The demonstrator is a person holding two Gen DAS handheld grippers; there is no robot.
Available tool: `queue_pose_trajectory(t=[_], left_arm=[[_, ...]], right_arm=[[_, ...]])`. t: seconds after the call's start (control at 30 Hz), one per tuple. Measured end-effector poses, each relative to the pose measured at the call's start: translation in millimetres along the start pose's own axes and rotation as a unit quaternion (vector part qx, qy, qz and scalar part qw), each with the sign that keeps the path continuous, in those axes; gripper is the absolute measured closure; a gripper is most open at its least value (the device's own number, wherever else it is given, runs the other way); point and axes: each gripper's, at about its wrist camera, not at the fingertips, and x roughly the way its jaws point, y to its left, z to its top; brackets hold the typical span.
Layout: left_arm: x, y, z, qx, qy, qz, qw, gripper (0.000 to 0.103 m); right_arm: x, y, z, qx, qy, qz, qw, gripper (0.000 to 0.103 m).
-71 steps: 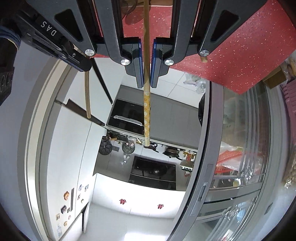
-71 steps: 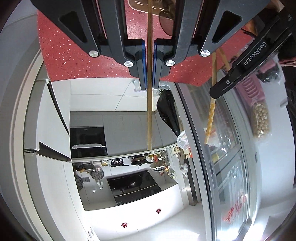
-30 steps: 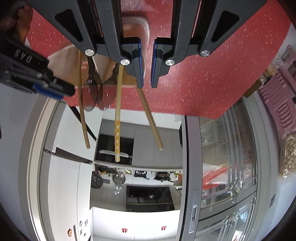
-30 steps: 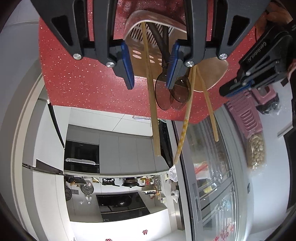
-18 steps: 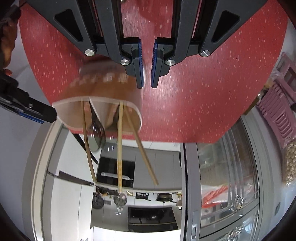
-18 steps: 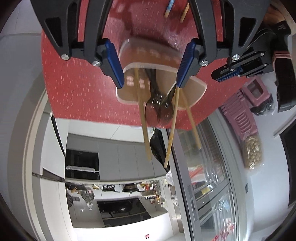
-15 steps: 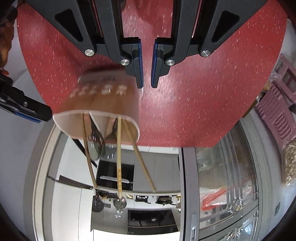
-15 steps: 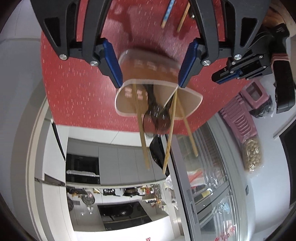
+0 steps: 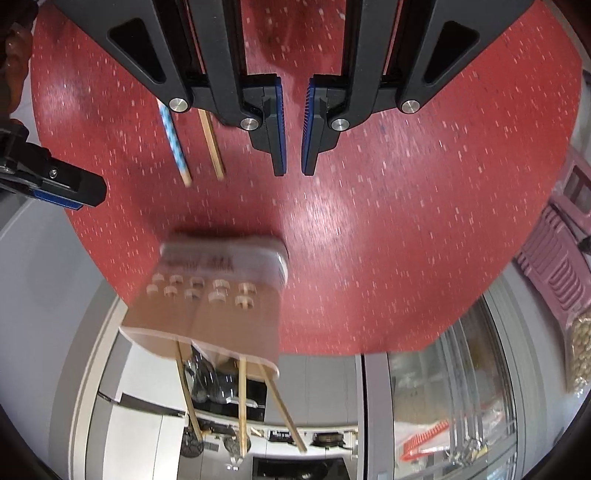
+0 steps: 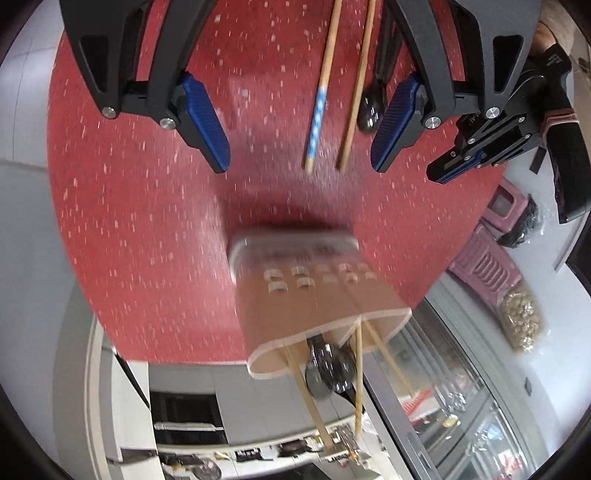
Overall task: Organize utensils
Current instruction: 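Move both open tools back down over the remaining utensils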
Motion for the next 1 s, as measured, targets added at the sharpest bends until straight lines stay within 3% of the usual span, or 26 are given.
queue_pose_trajectory(t=[0.43, 0.47, 0.5, 0.53, 0.67, 1.0], left_arm=[[4, 11, -34, -0.032, 0.034, -0.013, 0.9988, 0.070], [5, 12, -35, -0.034, 0.037, -0.012, 0.9987, 0.059], [5, 13, -37, -0.036, 0.039, -0.010, 0.9985, 0.036], [4, 15, -39, -0.039, 0.042, -0.002, 0.9983, 0.000], [1, 16, -43, -0.031, 0.030, 0.014, 0.9990, 0.000], [7, 22, -52, -0.016, 0.043, 0.027, 0.9986, 0.000]], right_arm=[[-3, -1, -31, 0.018, 0.029, -0.014, 0.999, 0.019], [-3, 0, -33, 0.017, 0.030, -0.014, 0.999, 0.019], [-3, 2, -35, 0.016, 0.032, -0.015, 0.999, 0.019], [-2, 3, -36, 0.015, 0.034, -0.016, 0.999, 0.019], [-2, 6, -43, 0.015, 0.036, -0.009, 0.999, 0.009], [6, 15, -51, 0.003, 0.066, -0.039, 0.997, 0.009]])
